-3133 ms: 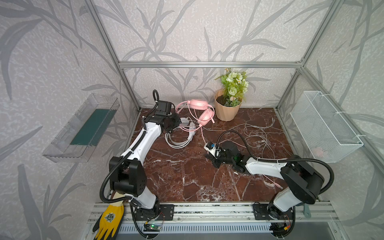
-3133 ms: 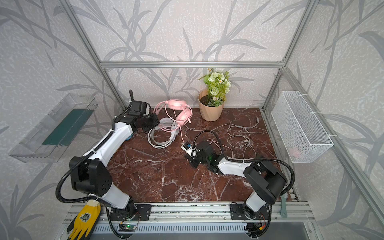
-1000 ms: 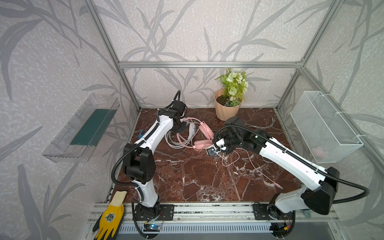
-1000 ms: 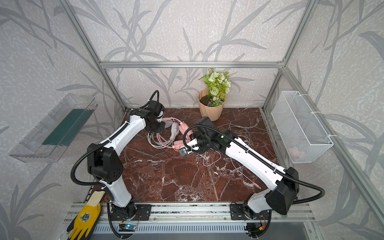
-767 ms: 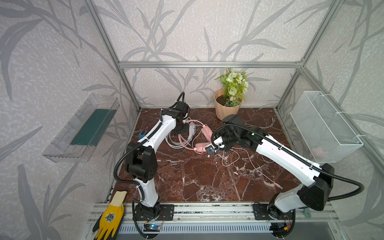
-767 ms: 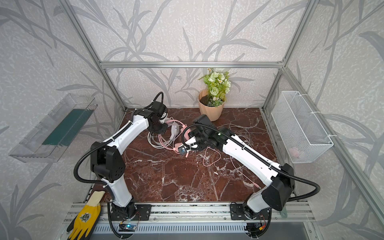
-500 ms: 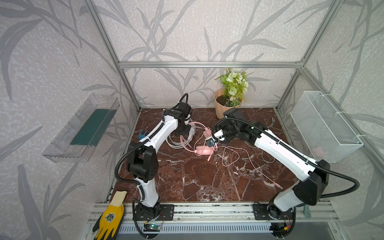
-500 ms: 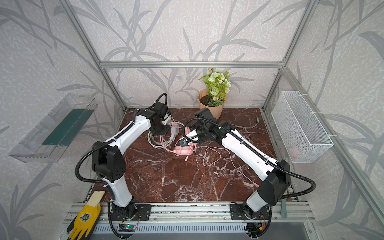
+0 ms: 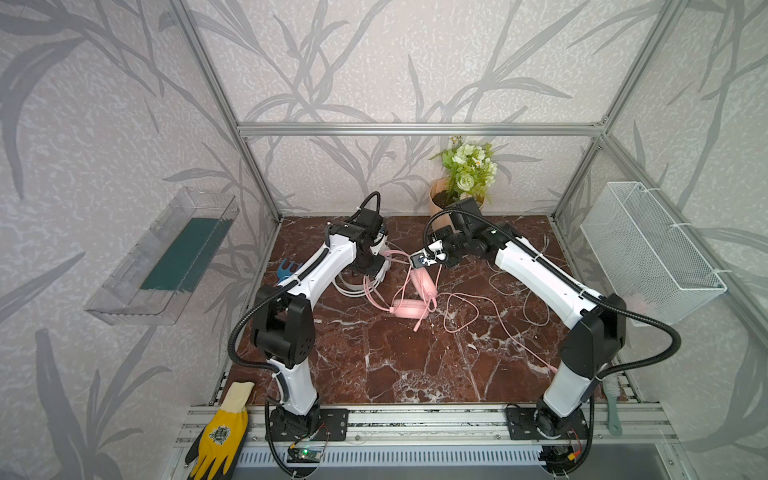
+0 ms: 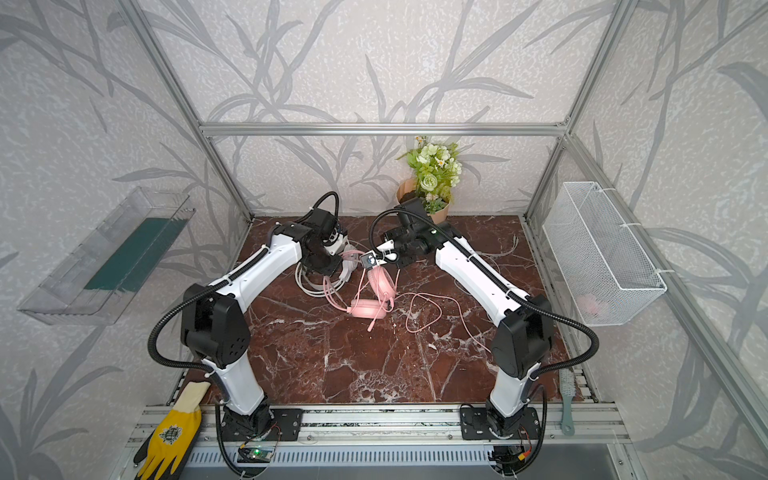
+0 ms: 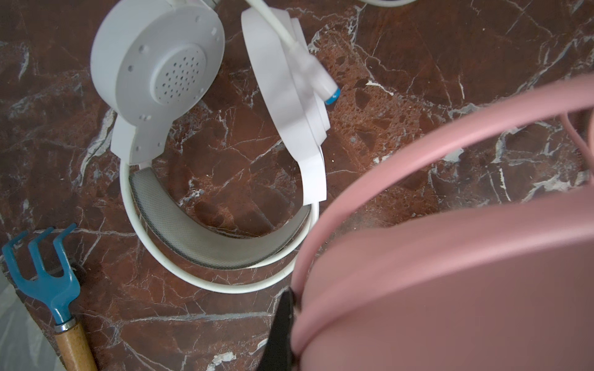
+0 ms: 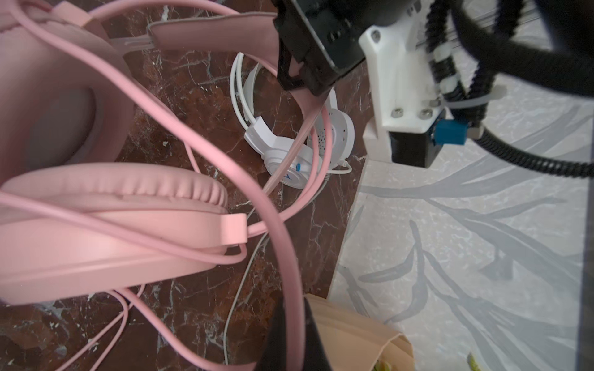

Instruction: Wrap the headphones

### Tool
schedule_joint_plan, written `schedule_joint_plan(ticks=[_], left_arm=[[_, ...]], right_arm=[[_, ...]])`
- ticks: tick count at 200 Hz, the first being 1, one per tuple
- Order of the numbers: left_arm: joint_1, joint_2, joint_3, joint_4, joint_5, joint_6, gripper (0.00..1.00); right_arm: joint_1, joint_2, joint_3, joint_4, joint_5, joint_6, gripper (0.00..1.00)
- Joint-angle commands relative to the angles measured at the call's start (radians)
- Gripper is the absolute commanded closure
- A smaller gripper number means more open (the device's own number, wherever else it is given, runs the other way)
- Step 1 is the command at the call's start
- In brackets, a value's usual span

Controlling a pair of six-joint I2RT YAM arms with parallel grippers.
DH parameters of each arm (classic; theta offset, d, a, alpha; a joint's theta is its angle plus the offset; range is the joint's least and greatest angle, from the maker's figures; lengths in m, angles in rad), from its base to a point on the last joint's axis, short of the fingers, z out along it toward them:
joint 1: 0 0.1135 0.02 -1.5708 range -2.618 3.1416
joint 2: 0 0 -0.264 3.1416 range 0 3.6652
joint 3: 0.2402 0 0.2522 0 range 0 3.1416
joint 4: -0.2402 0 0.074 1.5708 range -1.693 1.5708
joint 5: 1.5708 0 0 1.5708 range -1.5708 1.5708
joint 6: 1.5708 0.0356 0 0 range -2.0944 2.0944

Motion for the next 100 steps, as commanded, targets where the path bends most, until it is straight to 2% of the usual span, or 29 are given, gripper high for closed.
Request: schedule_joint_plan(ticks=[1,39,75,100], left_arm=[[-0.007,-0.078,-0.018,0.036,0.075,0.021,1.0],[-0.007,-0.098,-0.03,0.043,0.109,0.017,1.0],[-0.007,-0.121,-0.047,0.055,0.134,0.009,1.0],[-0.005,-0.141,-0.056,0.079,0.125,-0.018,1.0]], right_arm=[[-0.031,0.031,0.032,-0.008,-0.14,0.096,1.0],[-0.085,0.059,-0.03,0.128,-0.311,0.266,1.0],[-0.09,0.121,-0.009,0.136,-0.38,0.329,1.0],[-0.097,0.14,-0.041,0.207,-0.435,0.413,1.0]])
